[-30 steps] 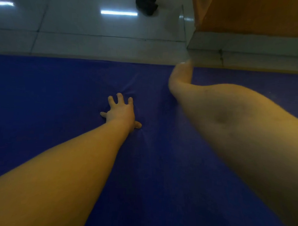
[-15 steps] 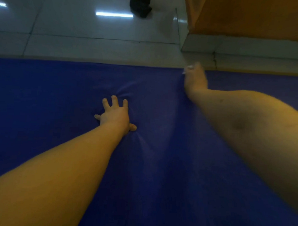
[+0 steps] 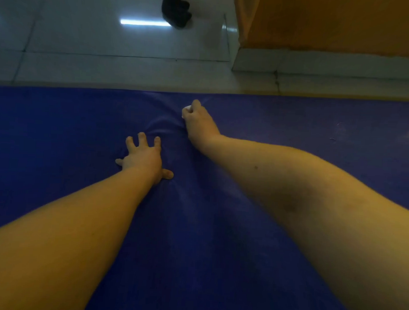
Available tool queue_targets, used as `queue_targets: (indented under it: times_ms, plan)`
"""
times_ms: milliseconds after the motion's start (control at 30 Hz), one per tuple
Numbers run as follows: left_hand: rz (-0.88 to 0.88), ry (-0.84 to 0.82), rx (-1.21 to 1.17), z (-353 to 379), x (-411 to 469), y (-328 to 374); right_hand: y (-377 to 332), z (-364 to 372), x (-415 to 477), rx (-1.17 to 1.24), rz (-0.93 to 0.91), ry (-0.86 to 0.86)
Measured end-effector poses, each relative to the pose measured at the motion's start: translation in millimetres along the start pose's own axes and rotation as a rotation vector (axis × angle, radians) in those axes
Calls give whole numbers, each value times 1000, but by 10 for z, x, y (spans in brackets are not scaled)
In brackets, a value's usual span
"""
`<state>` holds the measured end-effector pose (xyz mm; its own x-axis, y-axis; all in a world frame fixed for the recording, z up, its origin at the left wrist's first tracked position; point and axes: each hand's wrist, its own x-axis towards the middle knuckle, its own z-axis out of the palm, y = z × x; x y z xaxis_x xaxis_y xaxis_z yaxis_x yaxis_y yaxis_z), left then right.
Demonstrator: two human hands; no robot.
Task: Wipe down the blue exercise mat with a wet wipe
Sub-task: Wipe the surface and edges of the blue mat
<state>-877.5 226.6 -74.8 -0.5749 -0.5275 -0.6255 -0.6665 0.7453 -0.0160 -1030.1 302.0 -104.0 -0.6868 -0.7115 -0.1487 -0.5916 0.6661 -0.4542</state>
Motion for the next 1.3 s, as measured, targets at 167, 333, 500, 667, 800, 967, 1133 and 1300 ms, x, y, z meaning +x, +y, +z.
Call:
queue_targets:
  times_ms: [167,333,500,667,800,967,1133,1300]
  plan:
    - [10,-4,3,1,7,-19,1000,-428,-187,-197,183,229]
    - [7,-16,2,-11,-6,-5,1594,-617,-180,-468,527,277]
    - [0,-7,3,4,12,-16,819,-276,-271,-226,431,288]
    - [1,-4,-3,23,21,-26,161,127,-672,-77,24,122]
    - [11,4,-2,20,8,-24,618,-82,-710,-199,-146,96]
    - [15,-3,0,13,-9,-23,1556,-570,-820,-165,364,277]
    - [17,2,-5,6,-7,-15,1233,-221,-743,-63,458,292]
    - [12,4,-6,4,-3,-26,309,228,-1005,-52,154,142]
